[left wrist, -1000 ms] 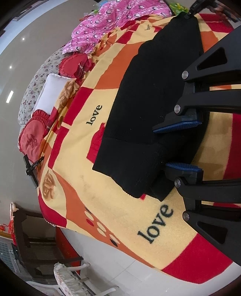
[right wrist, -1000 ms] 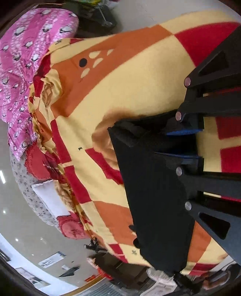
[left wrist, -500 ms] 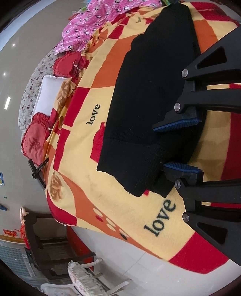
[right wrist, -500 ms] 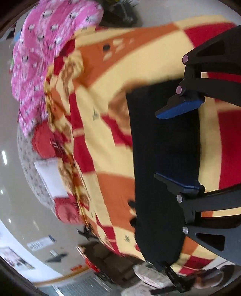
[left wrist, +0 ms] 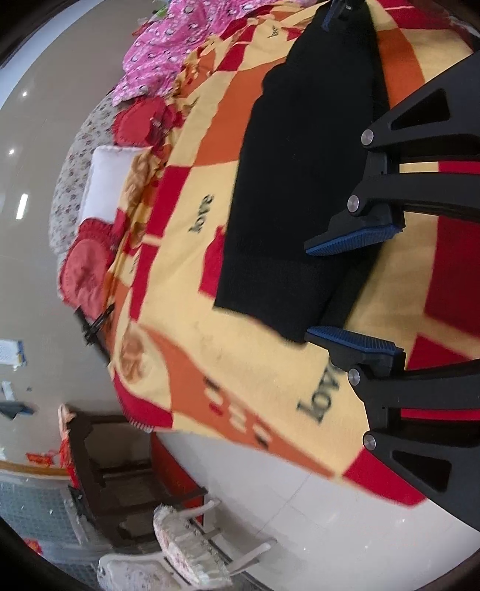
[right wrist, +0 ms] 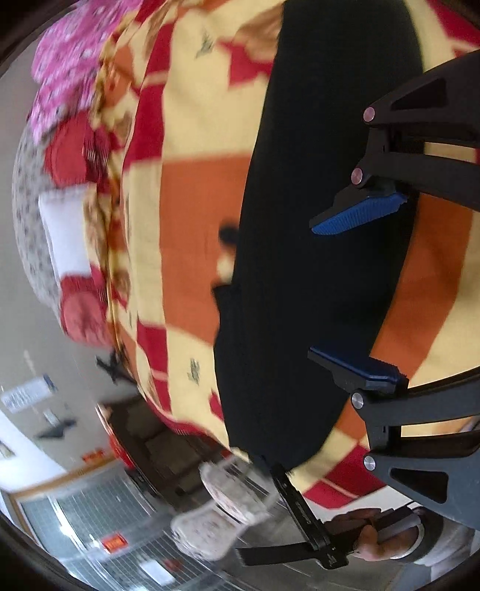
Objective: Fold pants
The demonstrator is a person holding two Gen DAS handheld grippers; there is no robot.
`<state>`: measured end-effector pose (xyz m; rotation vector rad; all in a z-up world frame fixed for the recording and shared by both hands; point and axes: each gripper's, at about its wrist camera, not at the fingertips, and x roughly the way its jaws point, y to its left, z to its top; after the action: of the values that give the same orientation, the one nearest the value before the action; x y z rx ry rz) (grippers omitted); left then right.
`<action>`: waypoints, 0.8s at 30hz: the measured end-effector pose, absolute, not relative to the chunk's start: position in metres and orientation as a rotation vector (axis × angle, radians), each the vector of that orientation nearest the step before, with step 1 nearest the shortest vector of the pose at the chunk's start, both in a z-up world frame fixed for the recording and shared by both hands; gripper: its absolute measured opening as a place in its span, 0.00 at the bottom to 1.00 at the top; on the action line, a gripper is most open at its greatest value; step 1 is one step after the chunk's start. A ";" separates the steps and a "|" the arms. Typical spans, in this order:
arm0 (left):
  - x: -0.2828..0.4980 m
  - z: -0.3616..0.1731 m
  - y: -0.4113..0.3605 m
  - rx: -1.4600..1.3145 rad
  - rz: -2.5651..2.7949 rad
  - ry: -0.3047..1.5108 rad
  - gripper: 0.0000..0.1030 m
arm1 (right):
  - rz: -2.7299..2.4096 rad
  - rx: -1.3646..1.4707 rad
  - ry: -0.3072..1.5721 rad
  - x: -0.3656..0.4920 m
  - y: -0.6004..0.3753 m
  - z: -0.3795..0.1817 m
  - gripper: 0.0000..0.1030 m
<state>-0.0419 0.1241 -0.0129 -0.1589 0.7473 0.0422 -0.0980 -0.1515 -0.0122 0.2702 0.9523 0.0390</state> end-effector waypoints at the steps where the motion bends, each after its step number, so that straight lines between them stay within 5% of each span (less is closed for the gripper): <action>1: -0.047 -0.009 0.129 -0.161 0.062 0.728 0.40 | 0.063 0.265 0.953 -0.092 -0.142 -0.013 0.62; 24: -0.001 -0.026 0.163 -0.291 -0.012 0.775 0.48 | 0.286 -0.041 1.023 -0.037 0.008 -0.044 0.62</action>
<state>-0.0011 0.1632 -0.0262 -0.2907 0.7748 -0.0119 -0.0368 0.0082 -0.0436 -0.0415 1.0228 0.2864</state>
